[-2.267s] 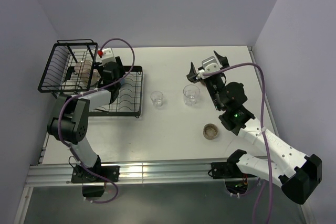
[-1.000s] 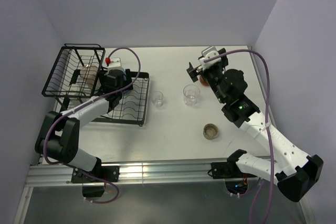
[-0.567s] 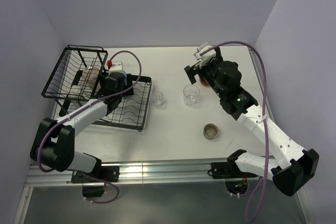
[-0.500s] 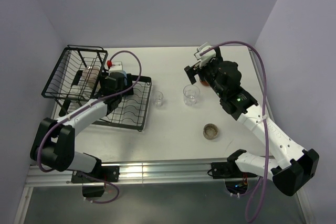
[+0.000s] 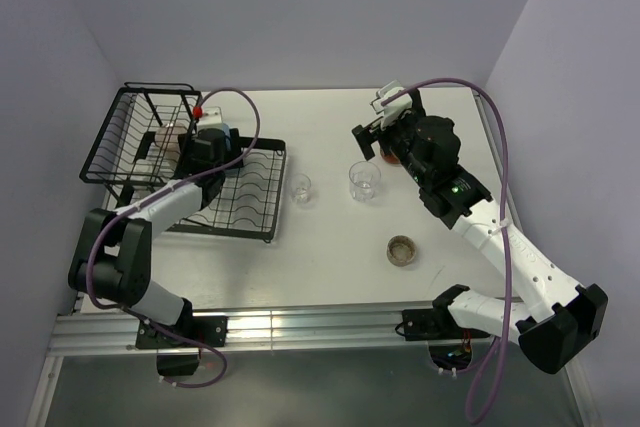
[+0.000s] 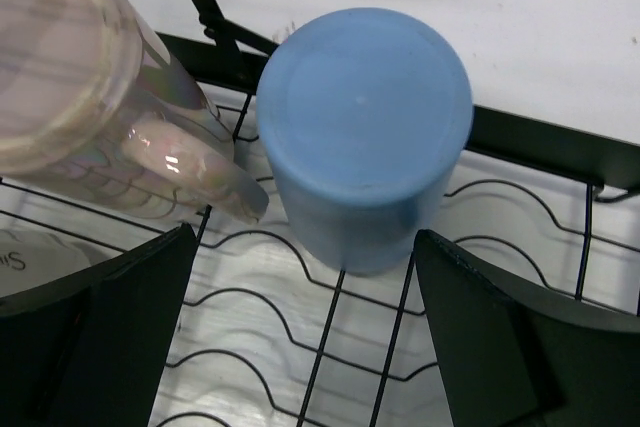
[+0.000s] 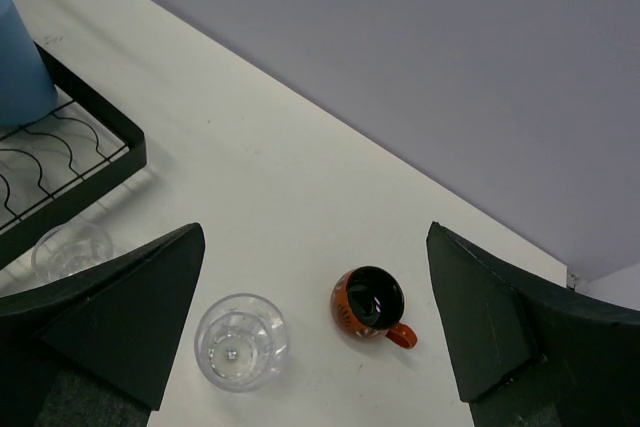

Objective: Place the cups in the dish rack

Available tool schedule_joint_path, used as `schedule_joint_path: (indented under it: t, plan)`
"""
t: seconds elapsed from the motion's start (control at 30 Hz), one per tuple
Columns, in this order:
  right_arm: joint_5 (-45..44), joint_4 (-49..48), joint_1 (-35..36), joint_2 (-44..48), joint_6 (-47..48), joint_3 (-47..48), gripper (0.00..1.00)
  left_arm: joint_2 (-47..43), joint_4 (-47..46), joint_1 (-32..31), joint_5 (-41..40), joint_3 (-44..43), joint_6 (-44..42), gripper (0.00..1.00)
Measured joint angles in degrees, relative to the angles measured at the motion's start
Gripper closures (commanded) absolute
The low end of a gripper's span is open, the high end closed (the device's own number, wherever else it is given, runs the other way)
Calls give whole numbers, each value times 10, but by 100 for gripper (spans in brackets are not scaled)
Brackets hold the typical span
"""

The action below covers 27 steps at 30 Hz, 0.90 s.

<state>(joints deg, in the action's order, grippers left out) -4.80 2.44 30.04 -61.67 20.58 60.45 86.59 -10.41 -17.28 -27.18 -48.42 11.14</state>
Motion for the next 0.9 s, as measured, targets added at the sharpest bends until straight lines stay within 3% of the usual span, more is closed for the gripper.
schedule_joint_path:
  t: [0.4, 0.9]
  plan:
    - [0, 0, -1, -2, 0, 0, 0, 35, -73, 23, 10, -5, -27, 1]
    - [0, 0, -1, -2, 0, -1, 0, 33, -155, -7, 9, 38, -47, 1]
